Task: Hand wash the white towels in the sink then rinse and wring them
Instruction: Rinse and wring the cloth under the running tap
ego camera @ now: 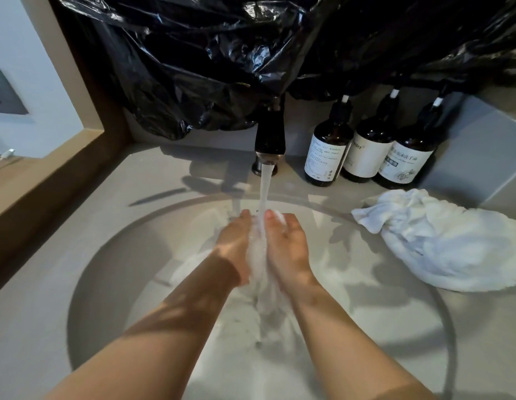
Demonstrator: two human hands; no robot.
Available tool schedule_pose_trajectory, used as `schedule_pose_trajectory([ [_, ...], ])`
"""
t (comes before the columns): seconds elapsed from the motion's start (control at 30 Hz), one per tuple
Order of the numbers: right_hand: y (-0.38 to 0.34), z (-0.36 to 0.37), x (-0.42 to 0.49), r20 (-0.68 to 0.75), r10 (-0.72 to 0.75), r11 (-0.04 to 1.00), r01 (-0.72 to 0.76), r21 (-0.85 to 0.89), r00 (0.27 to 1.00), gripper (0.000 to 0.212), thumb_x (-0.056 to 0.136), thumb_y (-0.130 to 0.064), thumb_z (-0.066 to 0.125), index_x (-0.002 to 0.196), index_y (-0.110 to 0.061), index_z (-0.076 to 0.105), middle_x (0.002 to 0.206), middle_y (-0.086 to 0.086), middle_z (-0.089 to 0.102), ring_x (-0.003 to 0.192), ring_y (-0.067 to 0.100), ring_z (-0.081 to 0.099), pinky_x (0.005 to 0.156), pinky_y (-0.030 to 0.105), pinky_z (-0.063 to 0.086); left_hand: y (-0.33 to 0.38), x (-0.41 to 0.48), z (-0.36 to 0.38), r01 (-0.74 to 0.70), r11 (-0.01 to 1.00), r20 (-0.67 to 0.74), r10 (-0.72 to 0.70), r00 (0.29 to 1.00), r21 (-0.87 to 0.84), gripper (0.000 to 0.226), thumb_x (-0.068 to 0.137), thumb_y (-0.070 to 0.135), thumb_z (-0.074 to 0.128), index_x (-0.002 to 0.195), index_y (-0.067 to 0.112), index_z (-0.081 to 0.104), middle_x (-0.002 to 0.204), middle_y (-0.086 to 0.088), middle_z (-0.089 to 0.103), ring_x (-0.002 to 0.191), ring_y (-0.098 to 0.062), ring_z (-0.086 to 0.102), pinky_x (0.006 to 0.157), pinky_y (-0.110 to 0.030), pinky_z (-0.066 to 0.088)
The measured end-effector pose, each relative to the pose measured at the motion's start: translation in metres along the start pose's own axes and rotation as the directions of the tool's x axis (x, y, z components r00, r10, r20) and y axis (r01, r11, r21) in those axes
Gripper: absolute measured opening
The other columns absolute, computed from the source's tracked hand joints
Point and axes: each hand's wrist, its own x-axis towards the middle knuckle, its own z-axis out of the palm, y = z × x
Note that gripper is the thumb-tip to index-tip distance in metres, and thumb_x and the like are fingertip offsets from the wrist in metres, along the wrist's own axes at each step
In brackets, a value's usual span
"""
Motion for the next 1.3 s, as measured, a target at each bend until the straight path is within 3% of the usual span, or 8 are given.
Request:
schedule_pose_trajectory([
  [0.23,-0.011,0.004,0.010,0.003,0.114,0.984,-0.113,0.138,0.993,0.026,0.096,-0.031,0.051,0.118,-0.019,0.052,0.114,0.011,0.064,0.106,0.028,0.062,0.097,0.043,0.048,0.013,-0.008,-0.007,-0.005,0.961,0.143,0.046,0.989,-0.275,0.028,0.102,0.027,0.038,0.107,0.008,0.058,0.078,-0.007,0.067,0.071,-0.019,0.066,0.060,-0.027,0.055],
  [0.4,-0.008,0.007,-0.005,0.081,-0.099,0.991,0.106,-0.085,0.992,0.009,0.095,-0.021,0.052,0.104,-0.021,0.055,0.093,-0.001,0.062,0.091,0.021,0.063,0.079,0.032,0.052,0.016,-0.008,-0.004,-0.109,0.977,0.059,0.099,0.993,0.181,0.028,0.098,0.026,0.047,0.122,0.012,0.052,0.113,-0.008,0.056,0.105,-0.023,0.056,0.094,-0.036,0.047],
  [0.6,-0.017,0.004,0.009,-0.122,-0.047,0.997,0.039,-0.068,0.991,0.038,0.098,-0.039,0.041,0.107,-0.009,0.063,0.103,0.006,0.062,0.098,0.023,0.056,0.086,0.029,0.043,0.018,-0.003,-0.011,-0.085,0.996,0.107,0.088,0.990,-0.035,0.037,0.100,0.037,0.041,0.079,0.011,0.056,0.071,-0.007,0.054,0.063,-0.019,0.052,0.060,-0.030,0.046],
  [0.8,-0.013,-0.003,0.000,0.122,-0.136,0.991,0.137,-0.003,0.983,0.016,0.097,-0.018,0.047,0.106,-0.019,0.060,0.113,0.013,0.067,0.104,0.028,0.064,0.096,0.046,0.050,0.024,-0.018,-0.016,-0.213,0.976,0.238,0.218,0.947,-0.043,0.030,0.103,0.018,0.035,0.095,0.002,0.058,0.073,-0.010,0.065,0.060,-0.017,0.065,0.057,-0.024,0.054],
  [0.93,-0.018,-0.007,0.001,0.070,-0.279,0.949,0.286,-0.130,0.958,0.012,0.095,-0.020,0.052,0.102,-0.019,0.063,0.089,-0.002,0.067,0.086,0.017,0.063,0.077,0.024,0.051,0.031,-0.016,-0.008,-0.190,0.981,0.191,0.178,0.965,0.047,0.018,0.095,0.009,0.052,0.087,-0.006,0.057,0.078,-0.015,0.051,0.076,-0.022,0.051,0.058,-0.015,0.042],
  [1.1,-0.020,-0.001,0.005,0.027,-0.354,0.909,0.351,-0.224,0.935,0.020,0.096,-0.033,0.050,0.109,-0.019,0.058,0.102,0.002,0.060,0.093,0.019,0.055,0.079,0.025,0.041,0.028,-0.011,-0.009,-0.106,0.994,0.188,0.102,0.977,0.011,0.048,0.100,0.046,0.036,0.104,0.008,0.064,0.096,-0.015,0.070,0.091,-0.028,0.065,0.085,-0.038,0.052],
  [1.23,-0.022,0.011,0.001,0.179,-0.409,0.842,0.446,-0.303,0.895,0.018,0.096,-0.036,0.050,0.094,-0.018,0.048,0.081,-0.008,0.051,0.082,0.013,0.050,0.075,0.028,0.041,0.031,-0.014,-0.004,-0.125,0.992,0.147,0.119,0.982,0.028,0.041,0.102,0.038,0.034,0.083,0.011,0.059,0.062,-0.007,0.068,0.064,-0.021,0.060,0.058,-0.030,0.046],
  [1.3,-0.023,0.008,0.011,0.092,-0.393,0.886,0.404,-0.228,0.915,0.017,0.096,-0.035,0.049,0.089,-0.020,0.048,0.081,-0.006,0.054,0.080,0.014,0.053,0.076,0.027,0.043,0.031,-0.013,0.004,-0.200,0.978,0.143,0.188,0.972,0.068,0.032,0.103,0.032,0.034,0.084,0.015,0.054,0.084,-0.006,0.062,0.064,-0.015,0.052,0.057,-0.027,0.042],
])
